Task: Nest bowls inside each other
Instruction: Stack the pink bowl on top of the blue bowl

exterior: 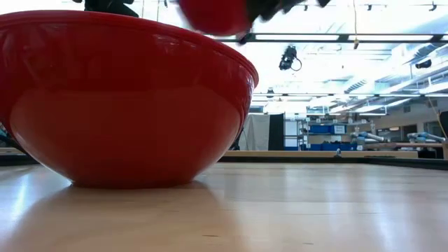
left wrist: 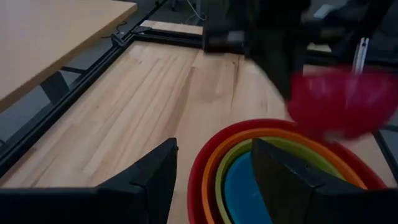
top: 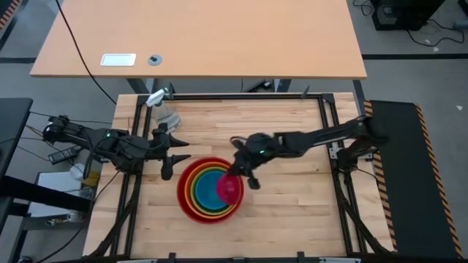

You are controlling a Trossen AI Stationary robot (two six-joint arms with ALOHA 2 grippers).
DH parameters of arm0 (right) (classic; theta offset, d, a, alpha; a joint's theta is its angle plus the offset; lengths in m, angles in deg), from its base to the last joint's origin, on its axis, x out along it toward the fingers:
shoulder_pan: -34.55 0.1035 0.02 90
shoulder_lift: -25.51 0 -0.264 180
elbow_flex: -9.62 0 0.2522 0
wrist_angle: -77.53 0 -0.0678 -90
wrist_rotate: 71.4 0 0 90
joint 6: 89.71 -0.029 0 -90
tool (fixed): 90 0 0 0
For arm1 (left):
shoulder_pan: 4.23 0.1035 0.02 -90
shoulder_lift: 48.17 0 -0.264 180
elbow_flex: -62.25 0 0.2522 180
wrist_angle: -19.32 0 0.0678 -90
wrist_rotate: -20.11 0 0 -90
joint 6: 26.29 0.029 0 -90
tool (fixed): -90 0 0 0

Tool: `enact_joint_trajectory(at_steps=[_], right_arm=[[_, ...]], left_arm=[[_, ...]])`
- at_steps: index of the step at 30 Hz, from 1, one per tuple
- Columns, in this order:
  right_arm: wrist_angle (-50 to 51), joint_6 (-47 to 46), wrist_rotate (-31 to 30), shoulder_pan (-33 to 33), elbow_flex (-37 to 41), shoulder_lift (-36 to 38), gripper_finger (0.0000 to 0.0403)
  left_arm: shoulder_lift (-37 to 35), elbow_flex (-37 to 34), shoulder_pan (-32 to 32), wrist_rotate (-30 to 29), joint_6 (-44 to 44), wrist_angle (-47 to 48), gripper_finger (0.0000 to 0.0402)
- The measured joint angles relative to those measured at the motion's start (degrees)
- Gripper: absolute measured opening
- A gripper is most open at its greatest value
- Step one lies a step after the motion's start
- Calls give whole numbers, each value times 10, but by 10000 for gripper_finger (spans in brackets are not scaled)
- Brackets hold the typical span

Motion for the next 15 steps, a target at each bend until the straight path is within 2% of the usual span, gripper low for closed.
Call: enact_joint_trajectory(at_steps=[2,5,10,15], right_arm=[[-36,3,5,-4,-1,-42,36],[-34,5,11,-8,-34,-108,34],[39,32,-6,-8,-112,-186,44],[126,84,-49,-8,-174,-224,79]], left_arm=[[0,0,0,0,-1,3,208],[0,0,0,0,-8,7,208],[0,0,0,0,-17,11,208],[0,0,0,0,-28,13,208]])
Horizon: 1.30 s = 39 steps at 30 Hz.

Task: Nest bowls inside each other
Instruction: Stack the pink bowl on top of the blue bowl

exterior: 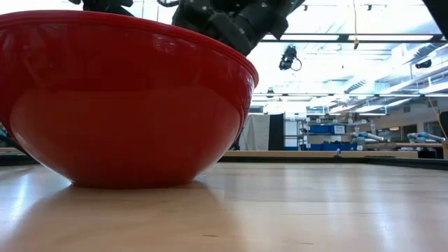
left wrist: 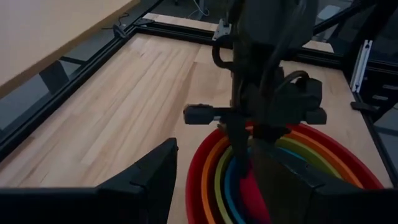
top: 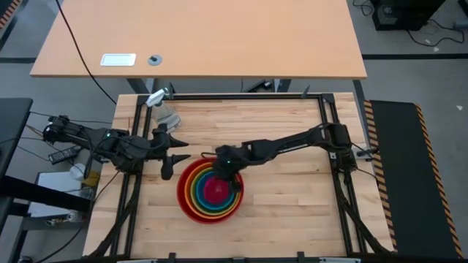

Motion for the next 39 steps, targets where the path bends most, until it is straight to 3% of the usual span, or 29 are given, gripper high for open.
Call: enact_joint_trajectory(at_steps=[4,10,15,21,25,36,39], right_arm=[[41,18,-1,0,-30,-1,122],[72,12,-31,0,-27,53,174],[47,-16,-39,-2,57,116,182],[-60,-46,-155,-2,205,201,181],[-118,-30,-186,11,227,220,181],[-88,15,-127,44,79,66,181],[-64,30,-135,53,31,20,179]], left_arm=[[0,0,0,0,-6,1,208],[0,0,0,-1,-6,1,208],[-1,-31,-20,-28,25,-37,208],[0,-76,-32,-34,29,-92,208],[3,-77,-31,-36,34,-119,208],[-2,-77,-31,-81,85,-163,208],[-1,-77,-31,-82,82,-162,208]])
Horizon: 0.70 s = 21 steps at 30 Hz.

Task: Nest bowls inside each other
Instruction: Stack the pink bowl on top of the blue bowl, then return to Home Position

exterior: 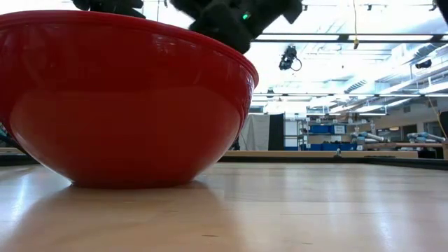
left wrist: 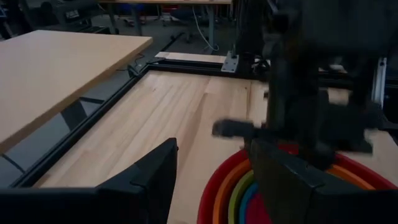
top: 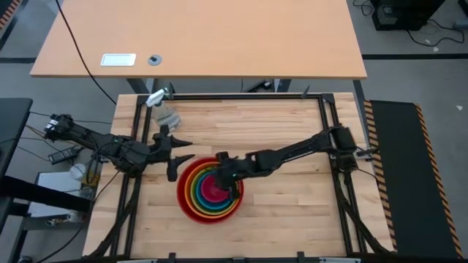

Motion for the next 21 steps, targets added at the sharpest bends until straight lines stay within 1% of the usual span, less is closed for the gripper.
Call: enact_joint_trajectory(at_steps=[4,7,10,12,14,16,18,21], right_arm=[[39,11,-13,-1,-41,-45,174],[69,11,-15,-5,-57,-53,168],[90,10,-15,-8,-58,-29,165],[94,3,-15,-10,-44,4,165],[85,-3,-15,-14,-17,41,165],[65,-14,-24,-21,27,79,165],[35,-27,-46,-29,82,119,165],[-39,-46,-85,-39,180,194,164]], left_arm=[[0,0,-1,0,-9,1,208],[0,0,-7,1,-15,2,208],[-4,0,-24,1,-7,3,208],[-8,0,-39,1,3,4,208],[-12,0,-54,2,10,14,208],[-14,0,-64,-1,11,20,208],[-16,-3,-70,-5,12,24,208],[-28,-30,-73,-9,17,2,208]])
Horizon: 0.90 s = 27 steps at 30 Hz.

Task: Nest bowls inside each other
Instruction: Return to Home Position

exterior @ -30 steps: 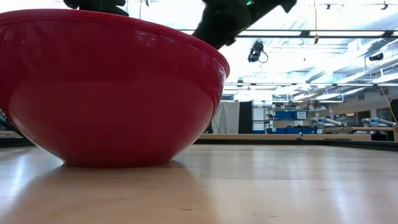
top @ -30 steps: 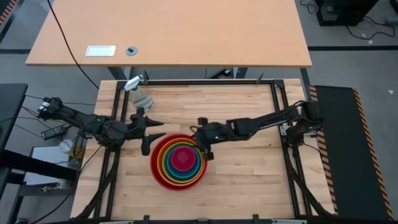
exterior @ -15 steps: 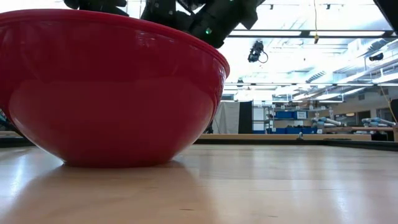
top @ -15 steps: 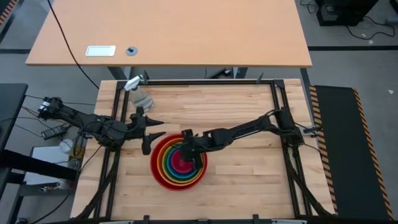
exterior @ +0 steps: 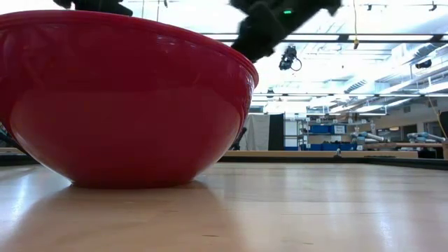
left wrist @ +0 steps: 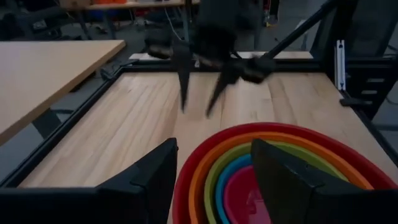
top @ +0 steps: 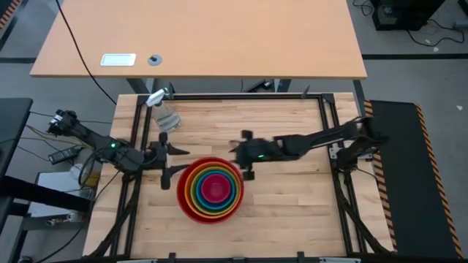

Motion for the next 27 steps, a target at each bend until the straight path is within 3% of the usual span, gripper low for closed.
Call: enact_joint_trajectory(at_steps=[6,14,19,27], right_arm=[[-125,-36,-15,-14,178,151,164],[-222,-31,-16,-29,346,348,164],[-223,-53,-4,-70,440,477,164],[-231,-104,24,-107,565,698,153]], left_arm=[[-41,-88,17,1,33,-129,208],[-107,-222,48,41,51,-288,208],[-144,-284,67,43,53,-319,208],[-184,-315,90,53,97,-303,208]])
